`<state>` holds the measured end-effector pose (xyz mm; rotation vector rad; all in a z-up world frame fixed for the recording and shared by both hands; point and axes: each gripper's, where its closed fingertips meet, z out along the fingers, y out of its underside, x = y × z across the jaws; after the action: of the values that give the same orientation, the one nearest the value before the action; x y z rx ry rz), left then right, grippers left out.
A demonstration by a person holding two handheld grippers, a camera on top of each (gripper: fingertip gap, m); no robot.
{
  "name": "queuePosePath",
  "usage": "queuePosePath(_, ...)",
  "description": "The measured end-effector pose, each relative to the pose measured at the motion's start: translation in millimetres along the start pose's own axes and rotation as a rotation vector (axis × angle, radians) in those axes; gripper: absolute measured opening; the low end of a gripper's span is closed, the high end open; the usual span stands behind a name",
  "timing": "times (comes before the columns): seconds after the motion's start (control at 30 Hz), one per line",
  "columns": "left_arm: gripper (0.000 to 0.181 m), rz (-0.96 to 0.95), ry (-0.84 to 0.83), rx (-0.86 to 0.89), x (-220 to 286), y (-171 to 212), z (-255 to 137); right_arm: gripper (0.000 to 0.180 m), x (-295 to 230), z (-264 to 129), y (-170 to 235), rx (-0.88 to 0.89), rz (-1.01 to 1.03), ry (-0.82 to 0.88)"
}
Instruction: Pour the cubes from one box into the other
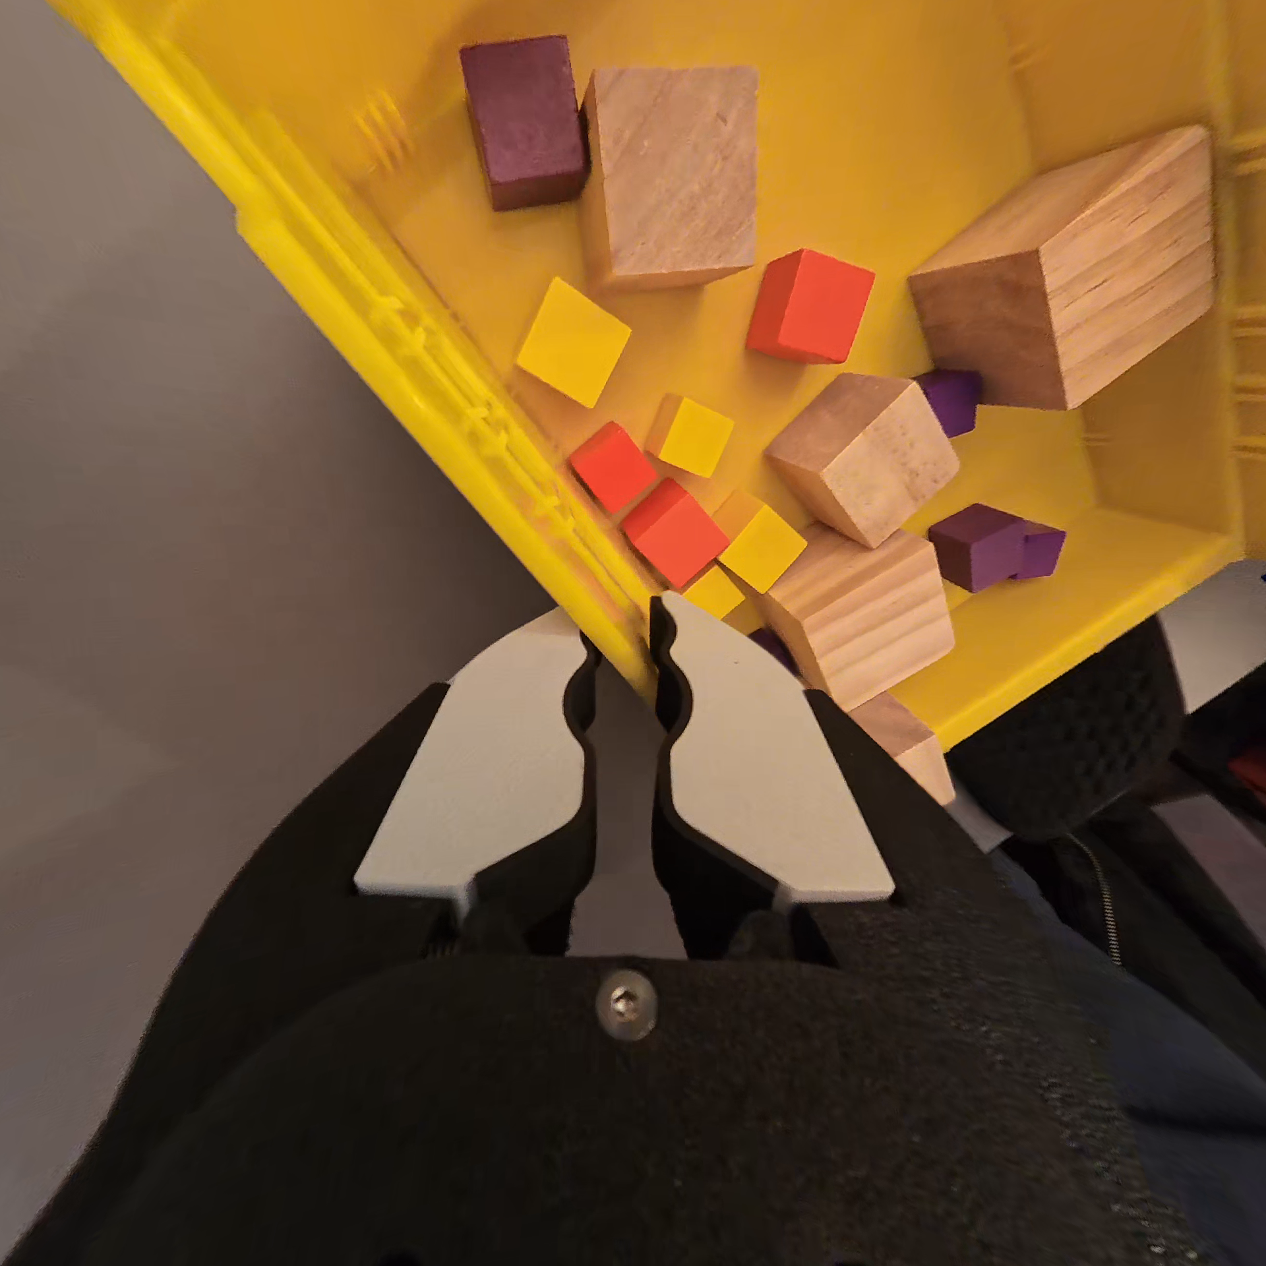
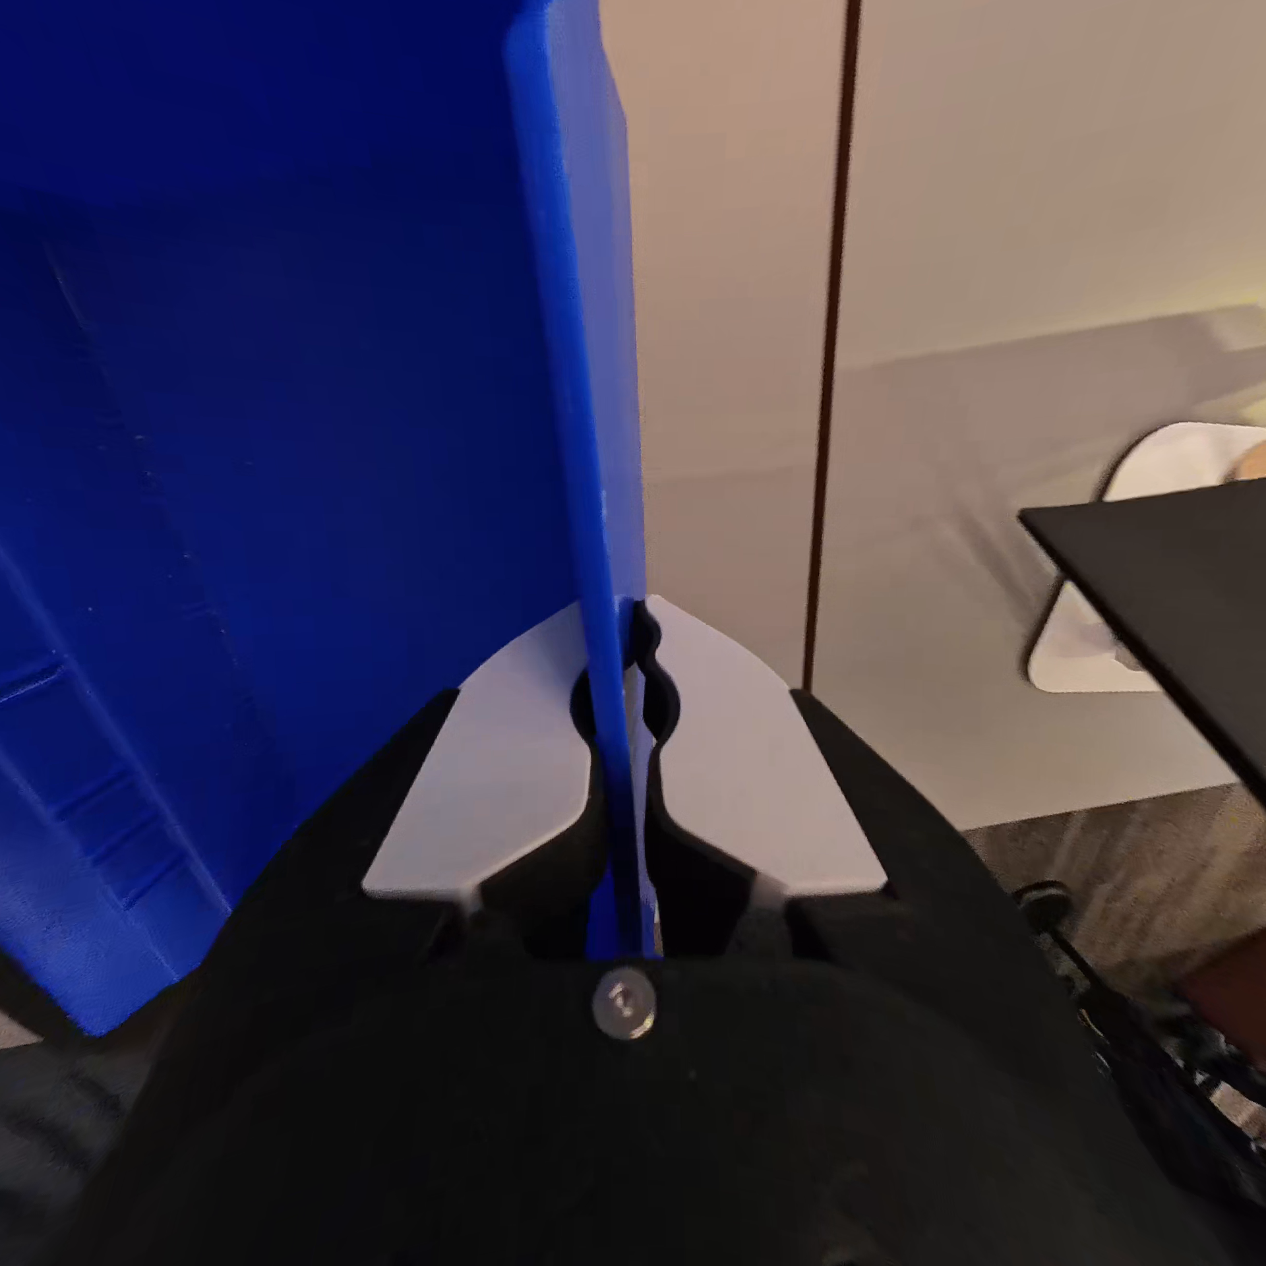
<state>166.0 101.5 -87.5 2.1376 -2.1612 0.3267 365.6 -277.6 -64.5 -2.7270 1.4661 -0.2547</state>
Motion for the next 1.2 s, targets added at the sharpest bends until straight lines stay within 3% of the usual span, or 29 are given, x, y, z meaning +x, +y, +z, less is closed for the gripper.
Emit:
queuePosePath(0.23,0.013,-0.033,-0.065,-0.002,-74,49,-22,0.01,-47,12,-9,-0.023,0.009,-0.169)
queuePosePath(0.63,0.015,-0.197,-0.162,0.023,-241,180,-74,0.009,-114,14,-65,0.064,-0.029,-0.215)
queuePosePath(0.83,0.013,-0.227,-0.126,0.059,-271,212,-84,0.006,-140,20,-72,0.022,-0.052,-0.236)
queuePosePath(1.03,0.013,-0.155,-0.084,0.091,-288,226,-91,0.006,-185,42,-62,-0.03,-0.079,-0.348)
queuePosePath(1.2,0.013,-0.166,0.006,0.163,-297,233,-95,0.007,-201,39,-53,-0.054,-0.095,-0.346)
